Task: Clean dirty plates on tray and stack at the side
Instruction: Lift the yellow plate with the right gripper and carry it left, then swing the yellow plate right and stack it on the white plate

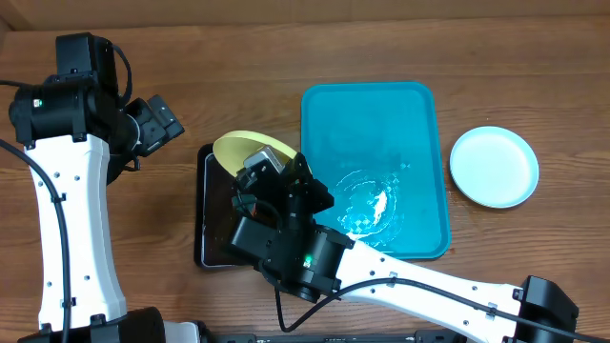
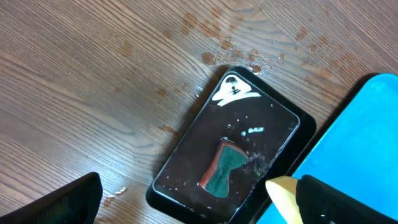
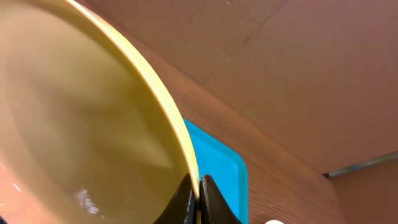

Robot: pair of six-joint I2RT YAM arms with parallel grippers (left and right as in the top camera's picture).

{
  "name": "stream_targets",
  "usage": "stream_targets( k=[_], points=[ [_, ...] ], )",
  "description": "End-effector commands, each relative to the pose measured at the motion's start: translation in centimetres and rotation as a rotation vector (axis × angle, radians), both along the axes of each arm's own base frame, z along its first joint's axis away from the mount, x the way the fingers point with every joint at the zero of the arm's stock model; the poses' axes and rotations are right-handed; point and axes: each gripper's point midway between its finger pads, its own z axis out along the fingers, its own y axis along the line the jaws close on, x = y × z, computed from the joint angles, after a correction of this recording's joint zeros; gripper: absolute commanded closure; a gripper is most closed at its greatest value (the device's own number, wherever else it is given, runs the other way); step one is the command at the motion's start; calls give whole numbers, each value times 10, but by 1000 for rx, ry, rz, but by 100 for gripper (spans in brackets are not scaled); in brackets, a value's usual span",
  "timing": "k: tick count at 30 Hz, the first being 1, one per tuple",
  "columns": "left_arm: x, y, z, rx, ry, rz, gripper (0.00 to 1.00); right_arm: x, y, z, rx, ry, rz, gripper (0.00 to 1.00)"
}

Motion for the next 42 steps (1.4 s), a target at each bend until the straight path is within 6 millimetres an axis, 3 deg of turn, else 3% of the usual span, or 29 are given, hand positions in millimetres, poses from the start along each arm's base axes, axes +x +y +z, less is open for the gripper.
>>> stream_targets(
  k=[1,14,18,21,23,27,29,32,35,38,40,42],
  points=[
    [2,4,2,23,-5,-10,0,1,1,13,21,-38,-18,96],
    [2,4,2,23,-5,-10,0,1,1,13,24,-36,-17,96],
    [2,4,2,23,-5,-10,0,-7,25,-18,133,146,90,96],
    [2,4,2,23,-5,-10,0,4,12,-18,151,115,24,96],
    [2,4,2,23,-5,-10,0,3,18,-22,208,142,32,96],
    [2,4,2,23,-5,-10,0,12,3,-4,126,26,-24,96],
    [2,4,2,23,-5,-10,0,9,14,-10,119,72,35,96],
    [2,4,2,23,-5,-10,0,15,4,-2,55,-3,-18,96],
    [2,4,2,23,-5,-10,0,9,18,-12,35,63,62,96],
    [2,4,2,23,-5,-10,0,21,3,11,18,-76,-43,96],
    [2,4,2,23,-5,-10,0,19,22,0,32,-1,55,96],
    [2,4,2,23,-5,-10,0,20,20,5,-60,-27,63,96]
  ],
)
